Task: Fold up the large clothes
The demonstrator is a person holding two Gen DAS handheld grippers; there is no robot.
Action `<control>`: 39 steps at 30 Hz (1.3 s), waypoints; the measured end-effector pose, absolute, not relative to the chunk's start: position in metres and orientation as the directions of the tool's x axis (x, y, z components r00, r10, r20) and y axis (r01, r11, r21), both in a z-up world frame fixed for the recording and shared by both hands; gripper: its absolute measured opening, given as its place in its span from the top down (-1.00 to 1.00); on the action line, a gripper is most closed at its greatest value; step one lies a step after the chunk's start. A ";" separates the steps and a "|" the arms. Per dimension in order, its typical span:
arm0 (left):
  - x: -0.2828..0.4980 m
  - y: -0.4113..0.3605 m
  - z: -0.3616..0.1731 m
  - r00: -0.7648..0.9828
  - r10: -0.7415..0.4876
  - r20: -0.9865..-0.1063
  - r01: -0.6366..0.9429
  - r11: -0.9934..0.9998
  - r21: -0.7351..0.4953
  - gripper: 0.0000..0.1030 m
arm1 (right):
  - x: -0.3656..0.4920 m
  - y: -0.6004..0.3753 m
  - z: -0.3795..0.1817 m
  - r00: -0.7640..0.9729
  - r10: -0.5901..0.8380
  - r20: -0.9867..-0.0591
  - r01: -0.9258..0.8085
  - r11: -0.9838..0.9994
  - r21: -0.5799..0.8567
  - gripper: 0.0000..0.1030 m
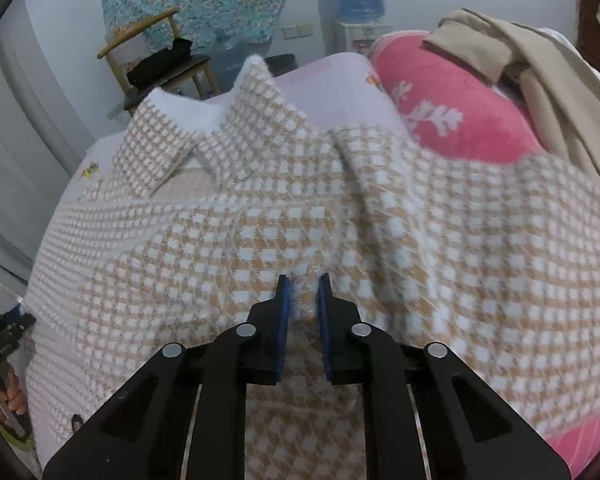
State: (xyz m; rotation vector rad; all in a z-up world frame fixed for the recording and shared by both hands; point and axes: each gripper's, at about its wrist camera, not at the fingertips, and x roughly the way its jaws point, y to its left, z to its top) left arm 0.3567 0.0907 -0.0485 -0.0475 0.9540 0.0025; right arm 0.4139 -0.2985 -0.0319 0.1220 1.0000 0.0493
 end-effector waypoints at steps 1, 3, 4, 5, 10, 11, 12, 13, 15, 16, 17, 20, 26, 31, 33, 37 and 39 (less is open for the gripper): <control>0.356 0.091 -0.049 0.578 -0.020 -0.816 -0.023 0.999 -0.041 -0.57 | 0.416 -0.297 -0.035 0.530 0.085 -0.844 0.015 0.994 0.110 0.76; 0.355 0.089 -0.048 0.578 -0.019 -0.815 -0.020 0.999 -0.037 -0.57 | 0.418 -0.294 -0.038 0.522 0.063 -0.851 0.006 0.997 0.078 0.76; 0.354 0.089 -0.046 0.579 -0.022 -0.815 -0.016 0.999 -0.038 -0.57 | 0.419 -0.292 -0.037 0.522 0.052 -0.851 -0.004 0.998 0.058 0.74; 0.351 0.089 -0.044 0.577 -0.043 -0.815 -0.002 0.999 -0.054 -0.56 | 0.418 -0.289 -0.032 0.521 0.024 -0.853 -0.011 1.000 0.021 0.73; 0.318 0.100 -0.011 0.636 -0.152 -0.757 0.090 0.988 -0.123 -0.56 | 0.393 -0.272 0.009 0.604 0.037 -0.796 -0.075 0.997 -0.010 0.34; 0.311 0.100 0.002 0.655 -0.200 -0.728 0.128 0.980 -0.153 -0.59 | 0.389 -0.267 0.016 0.616 0.063 -0.785 -0.100 0.995 0.002 0.30; 0.310 0.096 0.009 0.658 -0.230 -0.717 0.156 0.973 -0.169 -0.60 | 0.389 -0.263 0.018 0.616 0.083 -0.784 -0.118 0.993 0.012 0.28; 0.314 0.088 0.019 0.657 -0.266 -0.705 0.192 0.964 -0.184 -0.61 | 0.391 -0.258 0.017 0.608 0.104 -0.787 -0.137 0.990 0.026 0.28; 0.331 0.070 0.031 0.647 -0.326 -0.690 0.238 0.945 -0.223 -0.62 | 0.400 -0.248 0.010 0.589 0.121 -0.799 -0.151 0.988 0.039 0.28; 0.344 0.060 0.033 0.626 -0.368 -0.687 0.261 0.930 -0.260 -0.62 | 0.404 -0.245 0.005 0.580 0.123 -0.805 -0.148 0.988 0.044 0.28; 0.365 0.047 0.030 0.599 -0.401 -0.693 0.276 0.916 -0.291 -0.62 | 0.409 -0.244 -0.001 0.570 0.128 -0.812 -0.143 0.988 0.056 0.28; 0.422 0.024 0.005 0.524 -0.388 -0.758 0.249 0.921 -0.300 -0.62 | 0.419 -0.244 -0.019 0.547 0.135 -0.826 -0.113 0.990 0.087 0.28; 0.478 0.027 -0.033 0.481 -0.301 -0.823 0.133 0.953 -0.271 -0.62 | 0.425 -0.253 -0.034 0.540 0.085 -0.837 -0.106 0.994 0.033 0.28; 0.468 0.028 -0.021 0.512 -0.299 -0.805 0.126 0.954 -0.273 -0.62 | 0.414 -0.243 -0.016 0.561 0.085 -0.824 -0.111 0.993 0.026 0.06; 0.456 0.019 -0.013 0.535 -0.289 -0.794 0.168 0.957 -0.236 -0.62 | 0.404 -0.231 -0.012 0.574 0.120 -0.810 -0.164 0.986 0.031 -0.04; 0.438 -0.011 -0.014 0.514 -0.264 -0.816 0.227 0.959 -0.167 -0.69 | 0.399 -0.212 -0.034 0.522 0.073 -0.849 -0.203 0.978 -0.041 -0.05; 0.434 -0.025 -0.022 0.505 -0.226 -0.833 0.234 0.965 -0.120 -0.72 | 0.395 -0.210 -0.035 0.531 0.054 -0.845 -0.207 0.976 -0.068 -0.05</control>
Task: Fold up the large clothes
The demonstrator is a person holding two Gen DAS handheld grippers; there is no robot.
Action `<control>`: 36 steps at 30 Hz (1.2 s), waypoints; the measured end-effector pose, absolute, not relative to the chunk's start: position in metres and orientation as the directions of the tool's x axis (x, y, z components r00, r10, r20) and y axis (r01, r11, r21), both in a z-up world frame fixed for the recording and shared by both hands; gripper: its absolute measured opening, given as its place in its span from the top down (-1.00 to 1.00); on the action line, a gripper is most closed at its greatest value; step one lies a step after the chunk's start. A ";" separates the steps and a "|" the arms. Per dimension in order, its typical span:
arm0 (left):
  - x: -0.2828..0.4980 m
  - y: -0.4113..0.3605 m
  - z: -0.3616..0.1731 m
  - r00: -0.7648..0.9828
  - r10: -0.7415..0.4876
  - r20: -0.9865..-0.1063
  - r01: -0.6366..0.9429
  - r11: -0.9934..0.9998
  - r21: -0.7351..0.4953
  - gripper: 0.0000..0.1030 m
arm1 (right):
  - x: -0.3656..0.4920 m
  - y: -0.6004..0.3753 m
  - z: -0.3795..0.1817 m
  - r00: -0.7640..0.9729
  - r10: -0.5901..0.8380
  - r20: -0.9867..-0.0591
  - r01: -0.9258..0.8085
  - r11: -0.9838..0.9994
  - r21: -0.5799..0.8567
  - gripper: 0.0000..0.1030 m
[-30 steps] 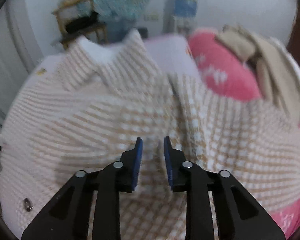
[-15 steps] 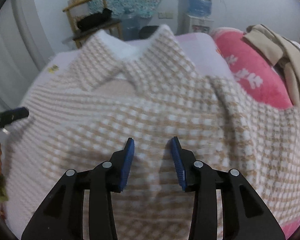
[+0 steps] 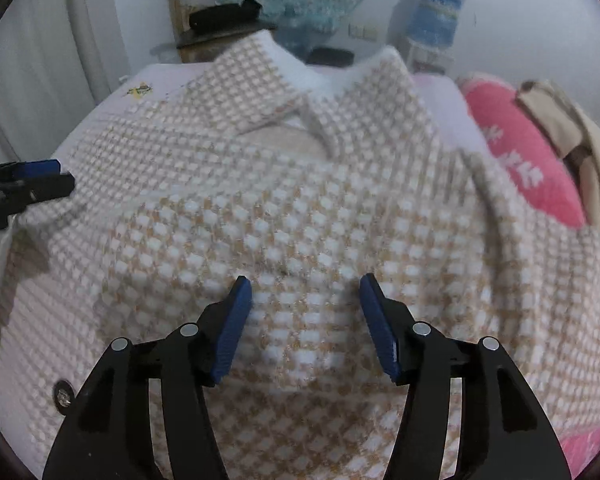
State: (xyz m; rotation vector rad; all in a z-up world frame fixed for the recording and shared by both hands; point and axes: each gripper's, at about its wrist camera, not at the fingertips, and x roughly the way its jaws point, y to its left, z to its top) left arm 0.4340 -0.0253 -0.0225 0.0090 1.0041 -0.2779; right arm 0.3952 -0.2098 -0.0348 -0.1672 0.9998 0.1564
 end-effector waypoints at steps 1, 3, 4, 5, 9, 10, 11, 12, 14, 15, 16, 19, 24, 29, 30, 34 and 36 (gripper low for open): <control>0.431 -0.030 -0.028 0.502 -0.214 -0.838 0.239 0.965 -0.103 -0.75 | 0.393 -0.214 -0.029 0.525 0.060 -0.849 -0.188 0.981 -0.047 -0.05; 0.428 -0.041 -0.039 0.506 -0.174 -0.845 0.238 0.970 -0.058 -0.78 | 0.381 -0.231 -0.012 0.537 0.100 -0.837 -0.152 0.988 0.020 -0.05; 0.426 -0.042 -0.043 0.515 -0.151 -0.844 0.233 0.972 -0.032 -0.79 | 0.374 -0.247 0.000 0.551 0.116 -0.826 -0.126 0.991 0.055 -0.06; 0.425 -0.045 -0.047 0.527 -0.131 -0.840 0.229 0.973 -0.008 -0.82 | 0.367 -0.262 0.008 0.561 0.118 -0.819 -0.100 0.992 0.075 -0.06; 0.422 -0.043 -0.048 0.539 -0.119 -0.834 0.213 0.977 -0.002 -0.86 | 0.339 -0.363 0.033 0.583 0.057 -0.811 0.115 0.982 0.151 -0.07; 0.422 -0.041 -0.049 0.536 -0.124 -0.835 0.208 0.978 -0.012 -0.88 | 0.331 -0.396 0.036 0.580 0.036 -0.814 0.190 0.966 0.178 -0.07; 0.423 -0.040 -0.049 0.536 -0.129 -0.834 0.204 0.979 -0.021 -0.89 | 0.326 -0.420 0.038 0.579 0.021 -0.815 0.248 0.948 0.200 -0.07; 0.423 -0.038 -0.050 0.538 -0.133 -0.832 0.198 0.980 -0.028 -0.89 | 0.315 -0.457 0.040 0.577 -0.004 -0.816 0.334 0.914 0.231 -0.07; 0.420 -0.039 -0.049 0.545 -0.130 -0.828 0.195 0.980 -0.026 -0.89 | 0.300 -0.511 0.043 0.570 -0.051 -0.820 0.446 0.858 0.256 -0.07; 0.419 -0.039 -0.049 0.550 -0.125 -0.826 0.196 0.980 -0.018 -0.89 | 0.290 -0.539 0.044 0.559 -0.098 -0.824 0.511 0.823 0.249 -0.07; 0.420 -0.041 -0.051 0.551 -0.123 -0.825 0.197 0.980 -0.014 -0.89 | 0.281 -0.564 0.045 0.549 -0.134 -0.825 0.566 0.786 0.250 -0.07; 0.421 -0.043 -0.052 0.552 -0.119 -0.825 0.202 0.979 -0.006 -0.89 | 0.255 -0.629 0.037 0.547 -0.158 -0.822 0.683 0.653 0.329 -0.07; 0.420 -0.043 -0.052 0.547 -0.119 -0.829 0.209 0.978 -0.003 -0.89 | 0.246 -0.686 0.006 0.582 -0.112 -0.805 0.742 0.478 0.470 -0.07; 0.421 -0.044 -0.053 0.546 -0.112 -0.830 0.200 0.980 -0.001 -0.90 | 0.258 -0.708 -0.026 0.590 -0.103 -0.801 0.761 0.404 0.508 -0.06; 0.421 -0.045 -0.053 0.545 -0.109 -0.831 0.199 0.980 0.002 -0.90 | 0.258 -0.710 -0.030 0.588 -0.103 -0.802 0.765 0.394 0.510 0.01; 0.423 -0.045 -0.053 0.534 -0.105 -0.839 0.199 0.980 0.004 -0.90 | 0.253 -0.711 -0.029 0.593 -0.139 -0.793 0.768 0.395 0.504 0.33; 0.424 -0.045 -0.052 0.523 -0.104 -0.846 0.201 0.980 0.004 -0.90 | 0.251 -0.708 -0.023 0.592 -0.151 -0.791 0.765 0.412 0.494 0.51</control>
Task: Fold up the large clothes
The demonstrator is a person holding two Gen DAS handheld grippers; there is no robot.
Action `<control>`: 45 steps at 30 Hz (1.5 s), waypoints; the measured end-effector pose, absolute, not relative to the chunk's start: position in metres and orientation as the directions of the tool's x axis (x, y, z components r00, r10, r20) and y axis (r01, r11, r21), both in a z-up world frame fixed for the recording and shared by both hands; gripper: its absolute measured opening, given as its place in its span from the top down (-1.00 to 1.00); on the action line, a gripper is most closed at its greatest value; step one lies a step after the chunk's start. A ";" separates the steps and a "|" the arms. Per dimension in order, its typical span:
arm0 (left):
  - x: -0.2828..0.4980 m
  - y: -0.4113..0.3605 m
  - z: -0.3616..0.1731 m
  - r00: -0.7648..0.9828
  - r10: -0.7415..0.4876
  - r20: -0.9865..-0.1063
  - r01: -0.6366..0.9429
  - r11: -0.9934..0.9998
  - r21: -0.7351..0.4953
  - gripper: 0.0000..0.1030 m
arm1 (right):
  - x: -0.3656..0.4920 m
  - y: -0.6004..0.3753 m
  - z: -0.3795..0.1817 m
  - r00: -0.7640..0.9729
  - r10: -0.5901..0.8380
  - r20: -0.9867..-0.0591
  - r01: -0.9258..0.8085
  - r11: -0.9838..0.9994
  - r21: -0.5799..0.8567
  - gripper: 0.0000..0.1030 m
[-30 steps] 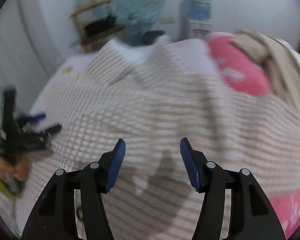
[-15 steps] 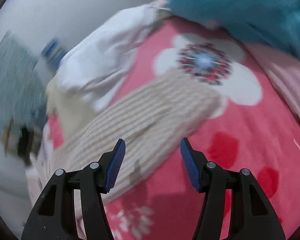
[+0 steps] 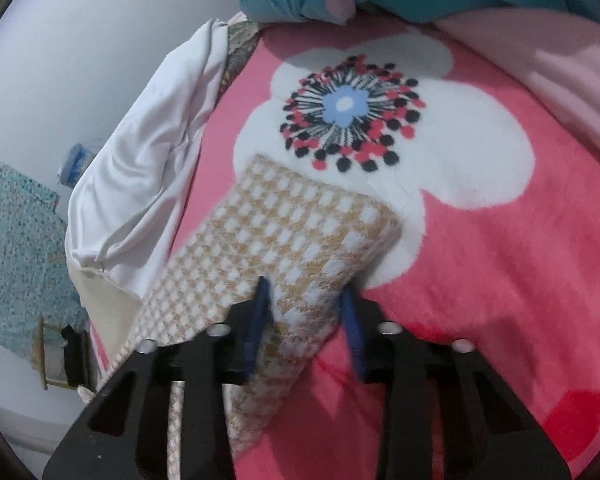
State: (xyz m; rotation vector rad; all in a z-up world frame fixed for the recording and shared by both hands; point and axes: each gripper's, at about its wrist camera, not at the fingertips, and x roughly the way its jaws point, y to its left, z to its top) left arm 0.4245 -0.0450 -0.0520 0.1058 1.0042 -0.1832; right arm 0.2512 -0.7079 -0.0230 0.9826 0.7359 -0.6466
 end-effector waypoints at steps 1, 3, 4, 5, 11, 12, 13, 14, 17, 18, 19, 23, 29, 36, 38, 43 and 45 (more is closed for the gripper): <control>0.425 -0.045 -0.052 0.521 -0.103 -0.847 0.202 0.979 0.005 -0.90 | 0.250 -0.706 -0.019 0.591 -0.161 -0.790 0.765 0.421 0.487 0.56; 0.426 -0.046 -0.051 0.520 -0.102 -0.848 0.200 0.980 0.005 -0.90 | 0.250 -0.699 -0.005 0.591 -0.193 -0.783 0.762 0.452 0.464 0.60; 0.426 -0.046 -0.051 0.520 -0.102 -0.848 0.202 0.979 0.007 -0.90 | 0.252 -0.694 0.006 0.592 -0.214 -0.777 0.759 0.473 0.448 0.61; 0.427 -0.046 -0.051 0.518 -0.101 -0.849 0.204 0.979 0.008 -0.90 | 0.253 -0.691 0.012 0.592 -0.230 -0.773 0.758 0.486 0.436 0.62; 0.425 -0.046 -0.049 0.521 -0.117 -0.846 0.198 0.980 -0.014 -0.89 | 0.262 -0.637 0.095 0.622 -0.352 -0.699 0.708 0.634 0.311 0.63; 0.423 -0.045 -0.048 0.524 -0.123 -0.842 0.198 0.980 -0.020 -0.89 | 0.266 -0.622 0.112 0.634 -0.371 -0.679 0.692 0.664 0.283 0.63; 0.423 -0.043 -0.047 0.526 -0.129 -0.841 0.199 0.980 -0.026 -0.89 | 0.269 -0.609 0.125 0.643 -0.383 -0.663 0.678 0.687 0.261 0.63; 0.421 -0.041 -0.046 0.527 -0.140 -0.838 0.200 0.979 -0.037 -0.89 | 0.275 -0.591 0.143 0.657 -0.398 -0.640 0.657 0.719 0.227 0.63; 0.411 -0.032 -0.039 0.536 -0.175 -0.826 0.201 0.977 -0.077 -0.89 | 0.289 -0.540 0.181 0.699 -0.407 -0.588 0.589 0.793 0.152 0.64; 0.407 -0.027 -0.036 0.542 -0.183 -0.820 0.200 0.976 -0.086 -0.89 | 0.293 -0.524 0.191 0.713 -0.403 -0.574 0.566 0.814 0.132 0.64; 0.403 -0.023 -0.034 0.547 -0.188 -0.815 0.200 0.976 -0.091 -0.89 | 0.302 -0.505 0.202 0.727 -0.400 -0.558 0.539 0.836 0.103 0.64; 0.390 0.001 -0.023 0.561 -0.205 -0.802 0.202 0.973 -0.107 -0.75 | 0.324 -0.414 0.239 0.791 -0.357 -0.497 0.401 0.916 -0.020 0.64; 0.373 0.051 -0.013 0.548 -0.250 -0.799 0.150 0.968 -0.200 -0.32 | 0.354 -0.259 0.253 0.866 -0.160 -0.474 0.111 0.985 -0.130 0.64; 0.355 0.099 -0.007 0.544 -0.301 -0.783 0.135 0.953 -0.273 -0.07 | 0.387 -0.121 0.187 0.754 0.174 -0.634 -0.259 0.965 -0.043 0.17; 0.351 0.110 -0.006 0.542 -0.315 -0.779 0.136 0.948 -0.289 -0.07 | 0.395 -0.100 0.156 0.654 0.288 -0.699 -0.348 0.936 0.060 -0.19; 0.353 0.120 0.001 0.546 -0.395 -0.739 0.160 0.915 -0.371 -0.07 | 0.405 -0.122 0.117 0.518 0.405 -0.754 -0.349 0.904 0.246 -0.25; 0.358 0.117 0.004 0.541 -0.431 -0.722 0.183 0.899 -0.399 -0.07 | 0.411 -0.162 0.115 0.542 0.383 -0.748 -0.282 0.921 0.268 -0.28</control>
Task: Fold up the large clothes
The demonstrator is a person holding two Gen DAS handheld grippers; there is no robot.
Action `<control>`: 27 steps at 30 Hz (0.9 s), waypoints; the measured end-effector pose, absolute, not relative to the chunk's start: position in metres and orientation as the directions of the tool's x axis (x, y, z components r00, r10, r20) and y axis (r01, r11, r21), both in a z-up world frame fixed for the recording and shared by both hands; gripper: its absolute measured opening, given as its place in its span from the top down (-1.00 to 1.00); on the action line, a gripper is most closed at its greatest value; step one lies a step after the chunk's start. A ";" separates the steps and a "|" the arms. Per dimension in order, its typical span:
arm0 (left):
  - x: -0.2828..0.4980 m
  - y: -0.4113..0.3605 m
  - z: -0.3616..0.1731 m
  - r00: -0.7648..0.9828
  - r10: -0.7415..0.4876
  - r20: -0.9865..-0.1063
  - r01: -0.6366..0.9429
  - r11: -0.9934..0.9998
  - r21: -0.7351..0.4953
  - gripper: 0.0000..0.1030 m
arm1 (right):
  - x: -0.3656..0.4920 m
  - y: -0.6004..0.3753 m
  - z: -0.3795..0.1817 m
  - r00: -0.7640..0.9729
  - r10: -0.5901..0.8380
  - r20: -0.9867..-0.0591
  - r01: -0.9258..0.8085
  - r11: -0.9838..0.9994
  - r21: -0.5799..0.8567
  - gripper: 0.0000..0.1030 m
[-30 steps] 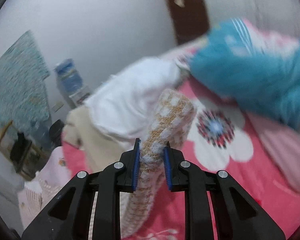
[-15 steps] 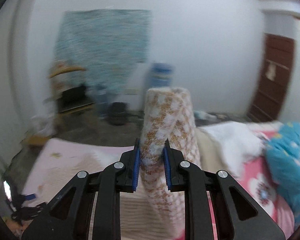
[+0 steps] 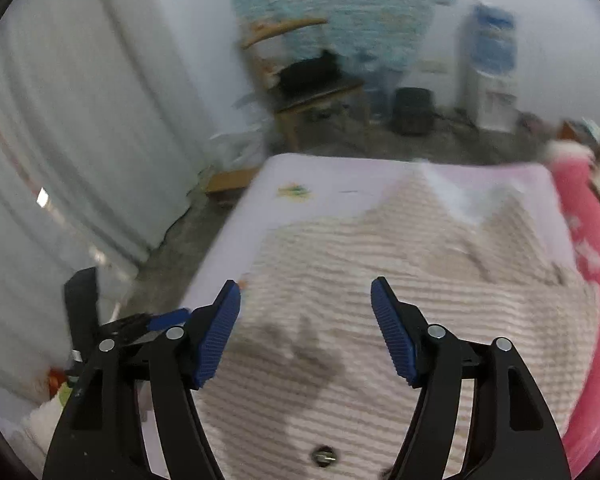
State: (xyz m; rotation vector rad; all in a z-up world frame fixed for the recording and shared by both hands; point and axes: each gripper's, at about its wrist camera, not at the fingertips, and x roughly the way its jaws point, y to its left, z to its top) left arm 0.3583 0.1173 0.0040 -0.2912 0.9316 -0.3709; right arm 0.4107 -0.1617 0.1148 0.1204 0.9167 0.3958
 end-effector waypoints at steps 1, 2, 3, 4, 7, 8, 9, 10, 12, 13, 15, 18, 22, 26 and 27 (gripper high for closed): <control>0.365 0.112 0.005 0.536 -0.445 -0.717 0.195 0.892 -0.407 -0.07 | 0.412 -0.182 0.114 0.555 0.367 -0.747 -0.245 0.930 0.275 -0.29; 0.369 0.107 0.006 0.532 -0.452 -0.716 0.200 0.889 -0.412 -0.07 | 0.409 -0.197 0.112 0.563 0.354 -0.747 -0.212 0.935 0.283 -0.29; 0.379 0.100 0.006 0.520 -0.471 -0.712 0.206 0.879 -0.431 -0.07 | 0.409 -0.226 0.108 0.575 0.333 -0.747 -0.154 0.941 0.300 -0.29; 0.387 0.095 0.006 0.509 -0.488 -0.709 0.206 0.869 -0.450 -0.07 | 0.409 -0.251 0.104 0.584 0.313 -0.749 -0.101 0.944 0.315 -0.30; 0.423 0.075 -0.005 0.454 -0.521 -0.723 0.183 0.848 -0.497 -0.07 | 0.407 -0.325 0.086 0.600 0.237 -0.764 0.063 0.938 0.341 -0.30; 0.438 0.068 -0.012 0.434 -0.513 -0.740 0.153 0.852 -0.501 -0.07 | 0.405 -0.345 0.078 0.599 0.213 -0.772 0.112 0.932 0.344 -0.30; 0.448 0.063 -0.017 0.420 -0.508 -0.752 0.138 0.855 -0.501 -0.07 | 0.402 -0.356 0.072 0.597 0.194 -0.778 0.145 0.928 0.343 -0.30; 0.459 0.056 -0.025 0.398 -0.492 -0.774 0.114 0.864 -0.490 -0.07 | 0.398 -0.364 0.066 0.593 0.179 -0.785 0.174 0.923 0.342 -0.30; 0.472 0.044 -0.033 0.380 -0.441 -0.813 0.089 0.892 -0.443 -0.04 | 0.394 -0.389 0.048 0.577 0.156 -0.802 0.222 0.915 0.337 -0.30; 0.472 0.039 -0.030 0.400 -0.422 -0.814 0.095 0.902 -0.421 -0.04 | 0.393 -0.396 0.041 0.569 0.147 -0.809 0.237 0.913 0.332 -0.30; 0.471 0.026 -0.023 0.421 -0.399 -0.815 0.141 0.916 -0.376 0.10 | 0.393 -0.401 0.030 0.556 0.150 -0.818 0.248 0.909 0.335 -0.30; 0.471 0.008 -0.025 0.416 -0.335 -0.845 0.182 0.941 -0.284 0.58 | 0.401 -0.400 0.014 0.548 0.166 -0.820 0.245 0.905 0.347 -0.30; 0.466 0.000 -0.017 0.469 -0.278 -0.838 0.221 0.956 -0.193 0.89 | 0.404 -0.403 0.009 0.554 0.170 -0.815 0.219 0.914 0.340 -0.30; 0.446 0.014 0.023 0.590 -0.288 -0.754 0.251 0.953 -0.168 0.92 | 0.409 -0.391 0.010 0.564 0.157 -0.811 0.168 0.939 0.299 -0.30; 0.440 0.020 0.032 0.624 -0.257 -0.738 0.238 0.962 -0.133 0.92 | 0.409 -0.387 0.012 0.570 0.145 -0.808 0.150 0.949 0.276 -0.30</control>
